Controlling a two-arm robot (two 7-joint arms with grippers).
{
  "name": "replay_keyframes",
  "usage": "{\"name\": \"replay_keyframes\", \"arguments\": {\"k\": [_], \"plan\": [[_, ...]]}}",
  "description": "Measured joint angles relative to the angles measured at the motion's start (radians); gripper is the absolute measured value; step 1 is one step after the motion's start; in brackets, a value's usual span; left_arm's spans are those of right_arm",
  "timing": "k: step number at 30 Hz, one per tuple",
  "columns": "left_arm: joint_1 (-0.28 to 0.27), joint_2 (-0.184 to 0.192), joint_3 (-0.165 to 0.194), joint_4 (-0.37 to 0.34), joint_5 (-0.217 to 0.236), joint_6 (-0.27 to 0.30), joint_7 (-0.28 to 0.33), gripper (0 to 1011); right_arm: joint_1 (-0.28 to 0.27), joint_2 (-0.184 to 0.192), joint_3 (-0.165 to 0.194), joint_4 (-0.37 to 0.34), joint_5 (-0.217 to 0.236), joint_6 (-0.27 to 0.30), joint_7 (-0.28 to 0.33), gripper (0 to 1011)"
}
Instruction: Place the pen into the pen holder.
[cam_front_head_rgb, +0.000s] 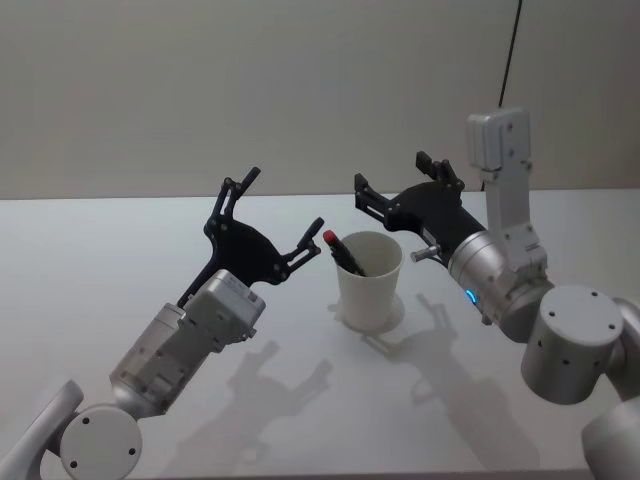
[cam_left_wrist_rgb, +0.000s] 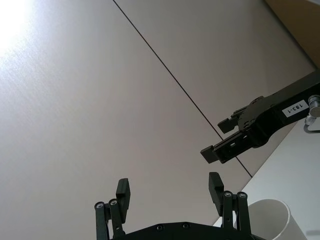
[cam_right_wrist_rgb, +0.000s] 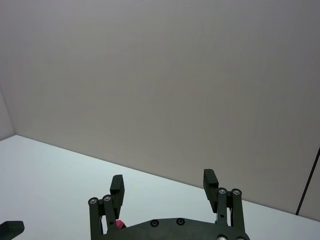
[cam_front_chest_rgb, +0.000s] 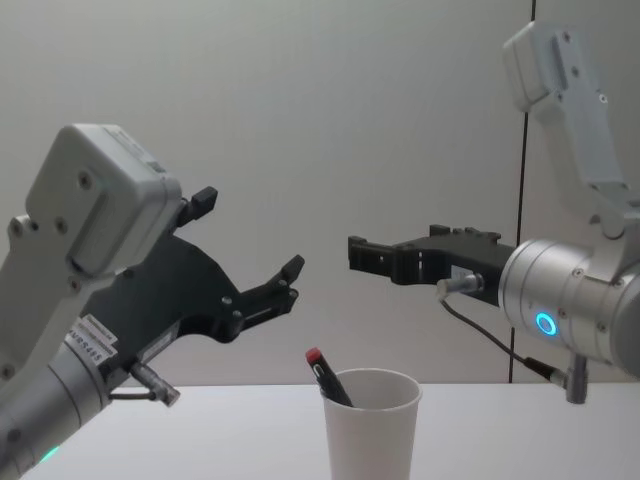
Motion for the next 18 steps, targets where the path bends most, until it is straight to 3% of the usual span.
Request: {"name": "replay_keyframes", "arguments": {"k": [18], "plan": [[0.000, 0.000, 0.000, 0.000, 0.000, 0.000, 0.000, 1004, 0.000, -0.001, 0.001, 0.000, 0.002, -0.005, 0.002, 1002]]}}
